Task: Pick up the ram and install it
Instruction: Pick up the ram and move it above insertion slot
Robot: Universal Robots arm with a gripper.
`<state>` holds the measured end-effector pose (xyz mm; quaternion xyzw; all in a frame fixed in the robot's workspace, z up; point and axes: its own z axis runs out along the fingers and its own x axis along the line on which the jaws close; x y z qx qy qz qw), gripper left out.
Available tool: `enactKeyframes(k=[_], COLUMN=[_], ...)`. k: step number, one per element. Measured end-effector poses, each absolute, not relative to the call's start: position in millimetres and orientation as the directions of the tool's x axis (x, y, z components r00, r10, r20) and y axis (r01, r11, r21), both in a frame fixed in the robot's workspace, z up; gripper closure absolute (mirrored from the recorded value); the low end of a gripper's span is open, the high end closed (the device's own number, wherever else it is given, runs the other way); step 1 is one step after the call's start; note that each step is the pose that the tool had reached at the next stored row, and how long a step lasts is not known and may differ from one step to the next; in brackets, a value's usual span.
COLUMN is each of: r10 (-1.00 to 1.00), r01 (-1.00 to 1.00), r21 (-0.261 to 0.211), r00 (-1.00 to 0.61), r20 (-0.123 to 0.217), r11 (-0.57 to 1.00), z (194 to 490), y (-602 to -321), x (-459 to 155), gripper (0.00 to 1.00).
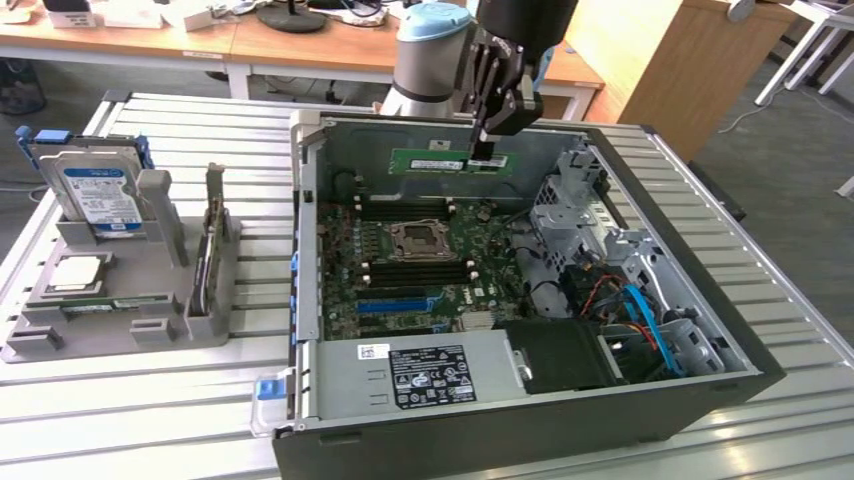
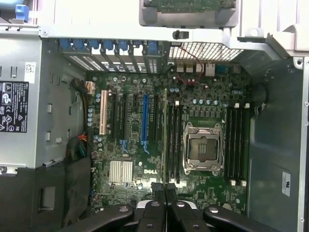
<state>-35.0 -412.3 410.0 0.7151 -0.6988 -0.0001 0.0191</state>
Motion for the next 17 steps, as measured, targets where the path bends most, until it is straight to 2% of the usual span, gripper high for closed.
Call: enactKeyframes(k=[17], r10=[-0.999], r01=[-0.999], r21=[0.027], r00=[0.023], r20=[0.027], r11=[-0.022], z=[394.5], y=[-412.3], x=[-34.1], gripper=[0.88])
